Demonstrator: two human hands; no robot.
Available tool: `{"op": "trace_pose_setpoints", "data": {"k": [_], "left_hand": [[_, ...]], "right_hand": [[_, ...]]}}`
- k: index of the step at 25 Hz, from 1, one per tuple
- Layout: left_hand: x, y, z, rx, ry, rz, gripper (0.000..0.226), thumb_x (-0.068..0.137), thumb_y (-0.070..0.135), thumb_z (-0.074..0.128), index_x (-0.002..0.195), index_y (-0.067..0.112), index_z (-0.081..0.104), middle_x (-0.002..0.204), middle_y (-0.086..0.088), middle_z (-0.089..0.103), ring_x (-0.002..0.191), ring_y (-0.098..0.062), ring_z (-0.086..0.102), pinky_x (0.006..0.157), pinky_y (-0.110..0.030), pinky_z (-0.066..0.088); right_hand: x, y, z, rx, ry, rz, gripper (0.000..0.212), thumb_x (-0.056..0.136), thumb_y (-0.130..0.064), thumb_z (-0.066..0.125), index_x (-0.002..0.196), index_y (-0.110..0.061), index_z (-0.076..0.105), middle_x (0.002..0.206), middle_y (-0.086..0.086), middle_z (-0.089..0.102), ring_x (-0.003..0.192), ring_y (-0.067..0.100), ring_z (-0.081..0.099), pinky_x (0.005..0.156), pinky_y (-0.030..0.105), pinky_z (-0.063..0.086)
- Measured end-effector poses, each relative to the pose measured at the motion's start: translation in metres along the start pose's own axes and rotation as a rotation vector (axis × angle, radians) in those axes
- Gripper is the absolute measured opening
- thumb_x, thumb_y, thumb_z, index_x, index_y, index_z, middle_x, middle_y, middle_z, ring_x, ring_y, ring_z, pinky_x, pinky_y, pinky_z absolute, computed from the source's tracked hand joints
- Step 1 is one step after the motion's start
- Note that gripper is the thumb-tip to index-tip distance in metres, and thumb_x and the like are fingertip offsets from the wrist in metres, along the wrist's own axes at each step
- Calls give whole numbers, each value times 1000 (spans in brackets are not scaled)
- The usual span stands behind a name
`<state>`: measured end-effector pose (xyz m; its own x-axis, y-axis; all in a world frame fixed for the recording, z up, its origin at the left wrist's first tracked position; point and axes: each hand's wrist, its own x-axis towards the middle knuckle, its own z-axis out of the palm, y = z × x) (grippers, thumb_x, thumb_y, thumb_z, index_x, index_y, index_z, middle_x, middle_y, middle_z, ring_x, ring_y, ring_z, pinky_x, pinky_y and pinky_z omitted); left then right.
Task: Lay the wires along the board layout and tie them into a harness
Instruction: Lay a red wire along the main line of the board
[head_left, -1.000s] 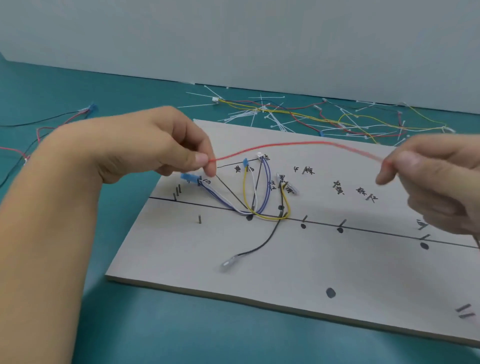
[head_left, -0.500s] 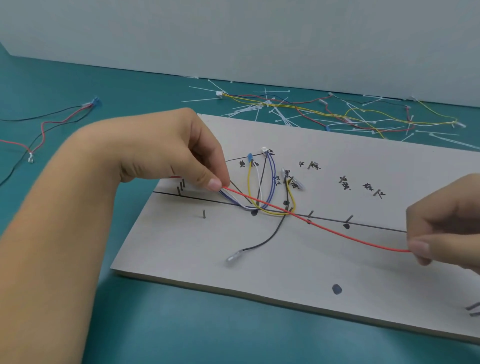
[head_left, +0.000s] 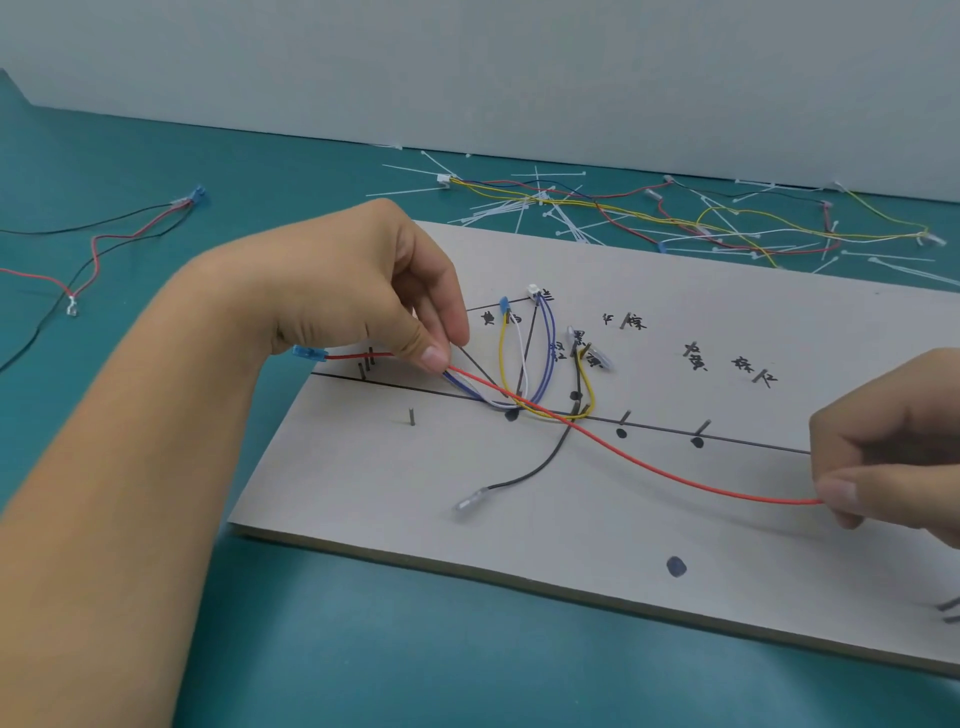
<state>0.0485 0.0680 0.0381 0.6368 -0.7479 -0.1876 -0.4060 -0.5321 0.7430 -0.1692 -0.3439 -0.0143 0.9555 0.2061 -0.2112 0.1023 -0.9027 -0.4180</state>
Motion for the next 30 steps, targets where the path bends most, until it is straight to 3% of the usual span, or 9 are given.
{"op": "trace_pose_setpoints", "data": {"k": [4, 7, 10, 15, 20, 24, 27, 30], "left_hand": [[1, 3, 4, -31, 33, 41, 28, 64, 11, 94, 85, 25, 82, 76, -2, 80, 70, -15, 76, 73, -30, 57], [3, 3, 6, -16, 13, 36, 27, 70, 2, 91, 85, 23, 81, 76, -3, 80, 69, -14, 76, 69, -22, 59], [5, 3, 7, -15, -2, 22, 25, 71, 1, 90, 84, 21, 81, 76, -4, 80, 70, -14, 76, 67, -18, 58], [5, 3, 8, -17, -13, 1, 23, 70, 3, 90, 83, 19, 81, 76, -4, 80, 70, -14, 76, 72, -25, 57], [3, 4, 7, -51, -18, 0, 24, 68, 3, 91, 84, 20, 81, 75, -6, 79, 67, -12, 75, 59, -15, 54], [1, 5, 6, -72, -24, 7, 28, 61, 7, 96, 82, 19, 81, 75, -7, 79, 65, -11, 74, 56, -12, 50], [-1, 7, 5, -78, -39, 7, 28, 57, 20, 91, 84, 21, 80, 76, -7, 79, 67, -13, 74, 62, -21, 52], [0, 6, 6, -50, -58, -9, 30, 59, 13, 95, 83, 22, 80, 77, -6, 80, 67, -12, 74, 62, -22, 53]], "right_hand": [[-4, 64, 12, -14, 48, 37, 18, 96, -51, 69, 86, -36, 73, 72, -3, 68, 52, 17, 66, 43, 14, 43], [-4, 97, 18, -41, 57, 29, 15, 97, -49, 68, 88, -38, 73, 75, -6, 69, 58, 17, 69, 45, 16, 45], [-1, 115, 25, -57, 63, 27, 12, 97, -47, 68, 89, -40, 72, 78, -6, 70, 59, 16, 69, 45, 18, 45], [0, 137, 29, -99, 46, 49, 13, 97, -49, 68, 92, -38, 73, 78, -6, 70, 58, 14, 69, 42, 17, 45], [-1, 149, 24, -129, 111, 55, 14, 96, -53, 67, 91, -40, 72, 79, -7, 69, 60, 14, 69, 43, 18, 46], [0, 134, 28, -108, 117, 35, 17, 96, -56, 65, 90, -42, 71, 77, -8, 69, 58, 14, 69, 43, 16, 44], [2, 90, 19, -56, 110, 20, 21, 95, -57, 66, 86, -39, 72, 72, -7, 68, 55, 14, 68, 43, 15, 45], [0, 28, 7, 8, 72, 32, 31, 93, -65, 63, 86, -36, 74, 65, -7, 67, 48, 13, 65, 41, 12, 43]]}}
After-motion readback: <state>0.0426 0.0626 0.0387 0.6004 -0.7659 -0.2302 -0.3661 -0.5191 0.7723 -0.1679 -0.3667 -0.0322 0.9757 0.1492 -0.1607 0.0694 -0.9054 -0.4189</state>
